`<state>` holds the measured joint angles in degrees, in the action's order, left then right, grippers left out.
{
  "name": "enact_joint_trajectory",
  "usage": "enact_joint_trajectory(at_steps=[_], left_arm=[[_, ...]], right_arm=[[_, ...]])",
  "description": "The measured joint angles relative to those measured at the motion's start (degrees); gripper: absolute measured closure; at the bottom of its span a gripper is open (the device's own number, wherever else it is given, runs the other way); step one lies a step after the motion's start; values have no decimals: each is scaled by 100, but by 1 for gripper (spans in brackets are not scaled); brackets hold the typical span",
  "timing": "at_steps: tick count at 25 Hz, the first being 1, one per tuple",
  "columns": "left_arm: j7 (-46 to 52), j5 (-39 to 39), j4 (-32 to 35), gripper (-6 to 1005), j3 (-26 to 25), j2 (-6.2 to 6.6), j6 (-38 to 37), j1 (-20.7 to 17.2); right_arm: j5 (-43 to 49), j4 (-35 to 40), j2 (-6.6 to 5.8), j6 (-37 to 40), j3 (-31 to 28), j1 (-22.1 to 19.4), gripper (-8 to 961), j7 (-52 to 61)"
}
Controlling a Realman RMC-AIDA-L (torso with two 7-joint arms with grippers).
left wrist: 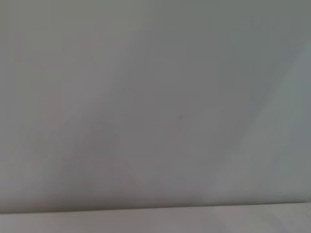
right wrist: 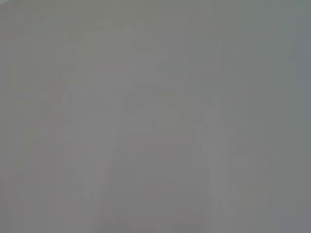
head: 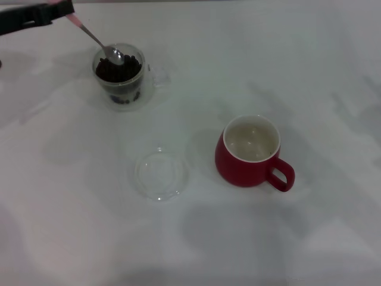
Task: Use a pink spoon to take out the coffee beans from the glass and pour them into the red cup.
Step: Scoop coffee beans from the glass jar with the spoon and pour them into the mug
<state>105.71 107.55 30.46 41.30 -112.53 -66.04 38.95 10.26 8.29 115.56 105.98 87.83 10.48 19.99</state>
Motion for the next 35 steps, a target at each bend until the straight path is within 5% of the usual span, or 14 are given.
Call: enact_joint_trajectory(at_steps=[7,20,35], left_arm=[[31,-66,-119,869,-33,-198,62,-60],[209,-736,-378,869,-53,-330,58,-538],[554,-1923,-998,869,-52,-322,-314,-1026]], right_arm=[[-15,0,-13,-53,-38,63,82,39],[-25,-22,-46,-161,-57,217,82,40],[-31,-48,-84,-222,-124,218,82,41]])
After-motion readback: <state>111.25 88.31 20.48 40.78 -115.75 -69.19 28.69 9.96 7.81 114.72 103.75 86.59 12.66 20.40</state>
